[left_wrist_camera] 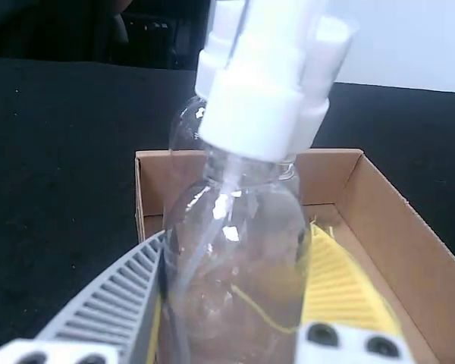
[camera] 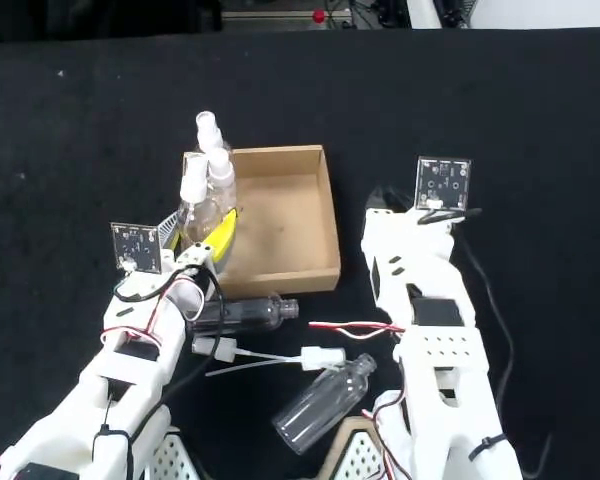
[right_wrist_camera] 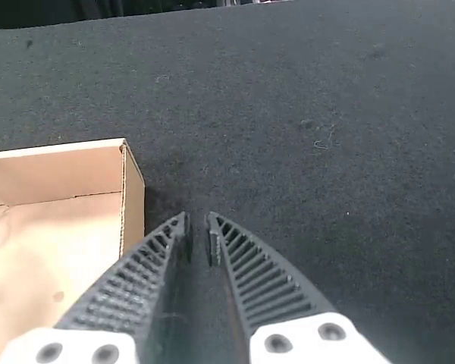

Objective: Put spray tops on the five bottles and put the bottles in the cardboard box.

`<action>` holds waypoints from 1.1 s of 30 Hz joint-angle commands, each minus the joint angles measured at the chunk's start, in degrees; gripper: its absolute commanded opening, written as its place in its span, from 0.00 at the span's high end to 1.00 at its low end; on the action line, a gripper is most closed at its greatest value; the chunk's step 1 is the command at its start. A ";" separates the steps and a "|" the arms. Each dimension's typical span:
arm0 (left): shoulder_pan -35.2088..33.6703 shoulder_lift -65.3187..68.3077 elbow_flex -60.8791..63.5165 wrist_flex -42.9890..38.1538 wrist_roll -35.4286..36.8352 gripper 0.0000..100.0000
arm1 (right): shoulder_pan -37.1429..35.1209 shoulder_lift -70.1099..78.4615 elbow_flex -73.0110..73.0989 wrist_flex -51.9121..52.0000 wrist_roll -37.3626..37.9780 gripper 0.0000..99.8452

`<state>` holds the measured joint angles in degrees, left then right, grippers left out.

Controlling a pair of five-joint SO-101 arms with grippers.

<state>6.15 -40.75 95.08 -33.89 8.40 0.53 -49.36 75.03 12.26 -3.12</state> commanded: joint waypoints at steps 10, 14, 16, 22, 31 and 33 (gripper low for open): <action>-0.66 -1.85 1.45 0.26 0.53 0.76 | -0.97 -3.38 -0.22 -0.26 0.62 0.98; -0.75 -1.85 1.45 0.26 0.44 0.76 | -0.97 -3.38 -0.22 -0.26 0.62 0.98; -0.75 -1.85 1.45 0.26 0.44 0.76 | -0.97 -3.38 -0.22 -0.26 0.62 0.98; -0.75 -1.85 1.45 0.26 0.35 0.76 | -1.23 -3.38 -0.22 -0.26 0.62 0.98; -0.75 -1.85 1.45 0.18 0.44 0.76 | -16.44 -3.21 -4.88 5.63 -0.26 0.99; -0.75 -1.85 1.45 0.00 0.53 0.76 | -19.96 -3.47 -6.11 9.14 -0.26 0.98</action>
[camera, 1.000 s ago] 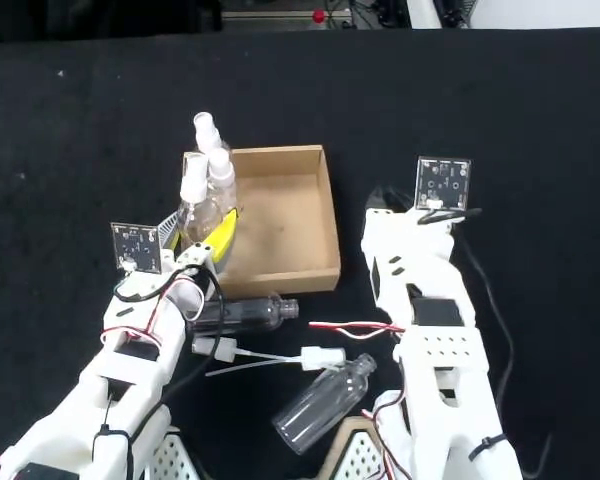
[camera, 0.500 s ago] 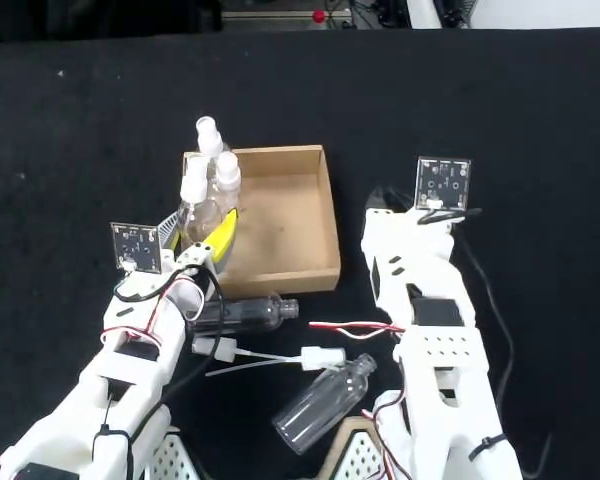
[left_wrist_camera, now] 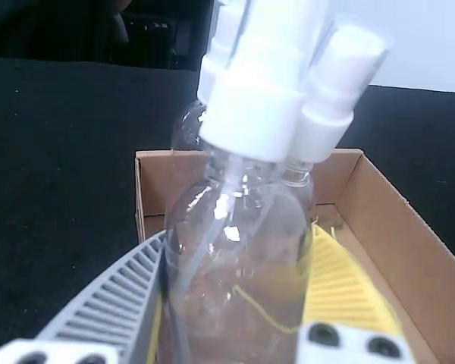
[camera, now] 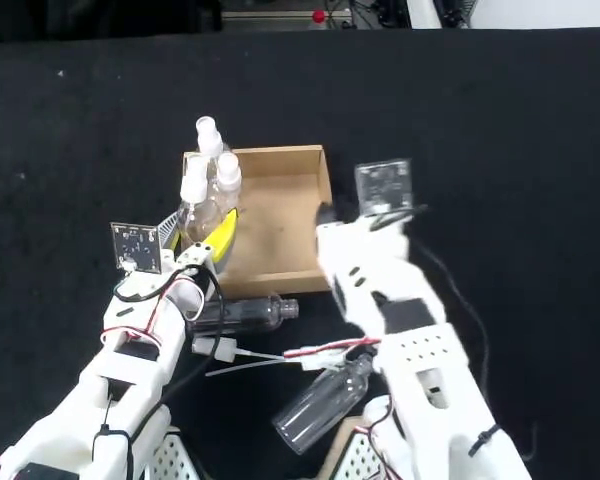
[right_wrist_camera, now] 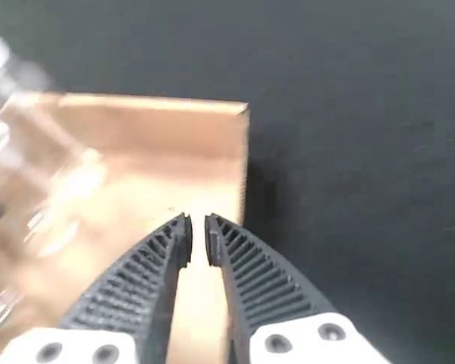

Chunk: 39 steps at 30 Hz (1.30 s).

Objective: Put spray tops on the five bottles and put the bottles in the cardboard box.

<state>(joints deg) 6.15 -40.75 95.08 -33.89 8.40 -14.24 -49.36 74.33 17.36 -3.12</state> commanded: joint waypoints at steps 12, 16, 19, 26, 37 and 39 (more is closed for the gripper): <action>-0.66 -1.85 1.45 -3.60 0.53 0.76 | -16.26 -3.03 -5.93 3.69 -0.62 0.98; -0.57 -1.85 1.45 -3.52 0.53 0.76 | -18.20 -1.71 -4.09 -2.90 -0.62 0.98; -0.48 -1.85 1.45 -3.52 0.53 0.76 | -18.11 1.71 -1.98 -11.08 -0.53 0.99; -0.75 -1.85 1.45 -3.43 0.53 0.76 | -18.11 10.95 -3.82 -16.35 -0.26 0.99; -0.22 -1.76 1.45 -3.43 0.53 0.76 | -18.11 17.01 -7.43 -16.44 -0.62 0.99; -0.13 -1.76 1.45 -3.34 0.35 0.76 | -18.20 17.54 -7.87 -16.53 -0.62 0.99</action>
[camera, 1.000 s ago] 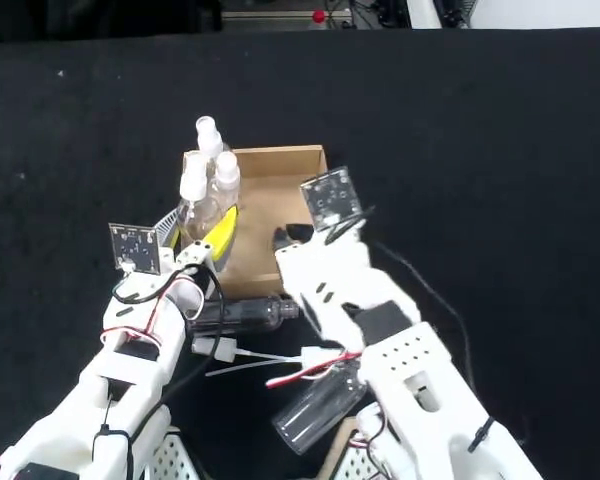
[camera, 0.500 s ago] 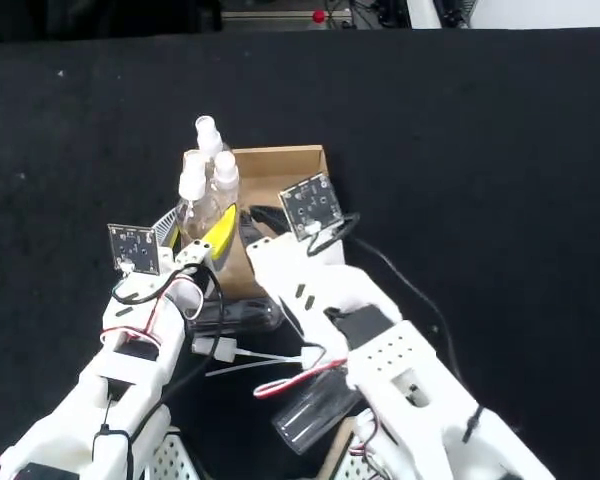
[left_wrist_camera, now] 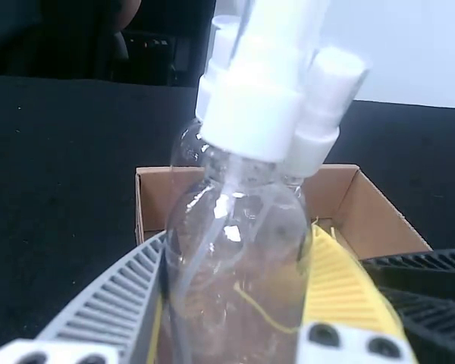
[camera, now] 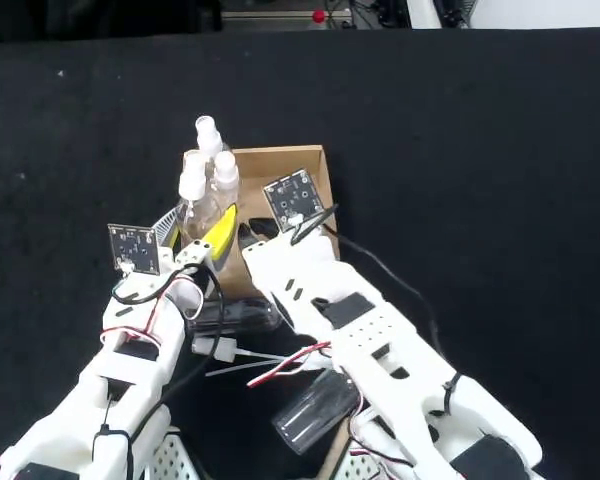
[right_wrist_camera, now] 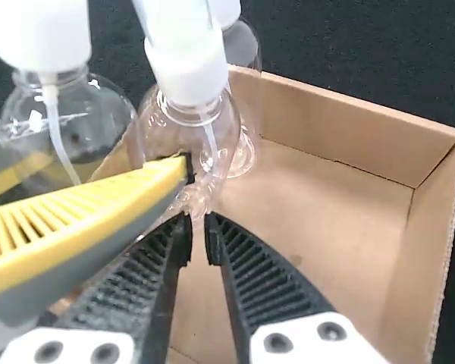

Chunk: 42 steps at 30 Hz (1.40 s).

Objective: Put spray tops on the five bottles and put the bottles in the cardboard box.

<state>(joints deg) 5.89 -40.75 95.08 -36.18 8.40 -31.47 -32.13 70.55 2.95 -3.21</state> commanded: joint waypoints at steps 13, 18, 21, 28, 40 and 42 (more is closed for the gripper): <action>-0.40 -1.76 1.45 -1.23 0.26 0.76 | -0.79 4.09 -9.54 -2.02 -0.18 0.99; -0.48 -1.85 1.45 -1.49 0.35 0.76 | -0.88 6.02 -9.45 -2.02 -0.18 0.99; -0.48 -1.85 1.45 -1.49 0.09 0.76 | -0.62 7.25 -9.19 -4.48 -0.09 0.99; -0.48 -1.85 1.45 -1.49 0.18 0.76 | 0.97 11.74 -9.45 -8.79 -0.09 0.99; -0.48 -1.85 1.45 -1.41 0.44 0.76 | 1.05 16.31 -9.45 -14.95 -0.09 0.99; -0.48 -1.85 1.45 -1.32 0.26 0.76 | 1.05 16.13 -9.45 -14.86 -0.09 0.99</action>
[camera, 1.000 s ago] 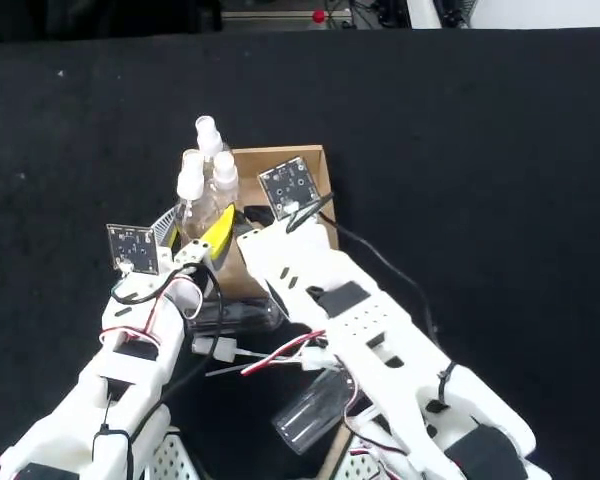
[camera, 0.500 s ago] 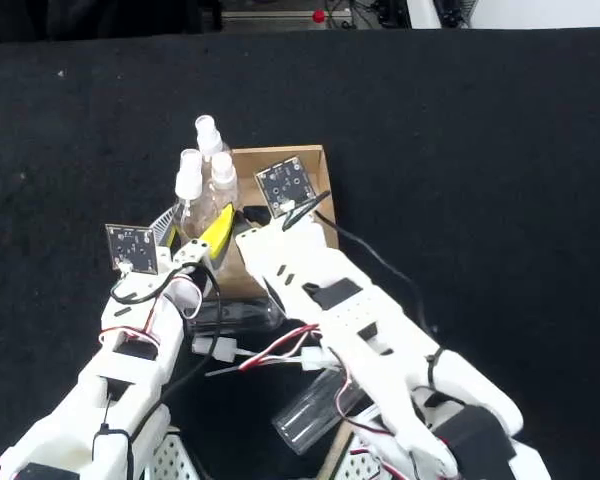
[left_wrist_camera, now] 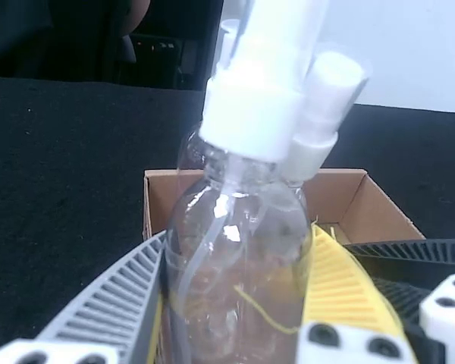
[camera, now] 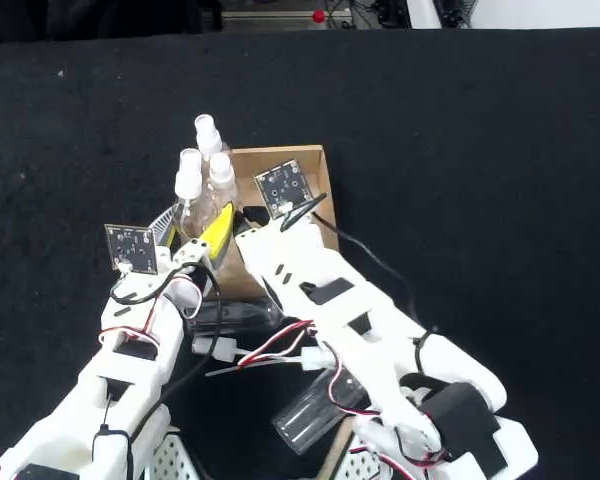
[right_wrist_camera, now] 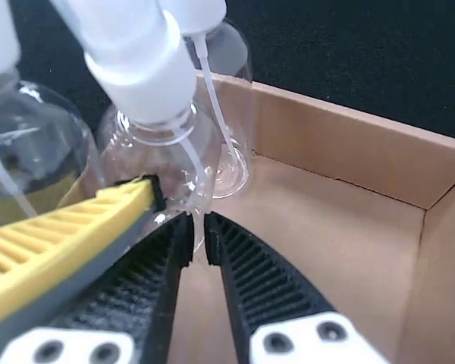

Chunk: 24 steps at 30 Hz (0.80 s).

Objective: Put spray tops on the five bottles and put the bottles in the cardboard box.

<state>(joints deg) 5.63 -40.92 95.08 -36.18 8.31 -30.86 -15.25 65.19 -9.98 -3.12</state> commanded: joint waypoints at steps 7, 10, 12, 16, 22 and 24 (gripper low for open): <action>-0.22 -1.67 1.45 -1.23 0.18 0.76 | 0.44 -0.75 -4.09 -1.85 -0.18 0.99; -0.22 -1.67 1.45 -1.23 0.18 0.76 | 0.44 -0.75 -4.09 -1.93 -0.18 0.99; -0.31 -1.67 1.45 -1.23 0.18 0.76 | 0.44 -0.75 -4.09 -1.93 -0.18 0.99; -0.31 -1.67 1.45 -1.41 0.18 0.76 | 0.44 -0.75 -4.09 -1.93 -0.18 0.99; -0.31 -1.67 1.45 -1.41 0.18 0.75 | 0.44 -0.75 -4.09 -1.93 -0.18 0.99; -0.31 -1.67 1.45 -1.23 0.35 0.69 | 0.44 -0.75 -4.09 -1.93 -0.18 0.99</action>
<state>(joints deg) 5.63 -40.92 95.08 -36.18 8.40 -30.86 -15.25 65.19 -10.15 -3.03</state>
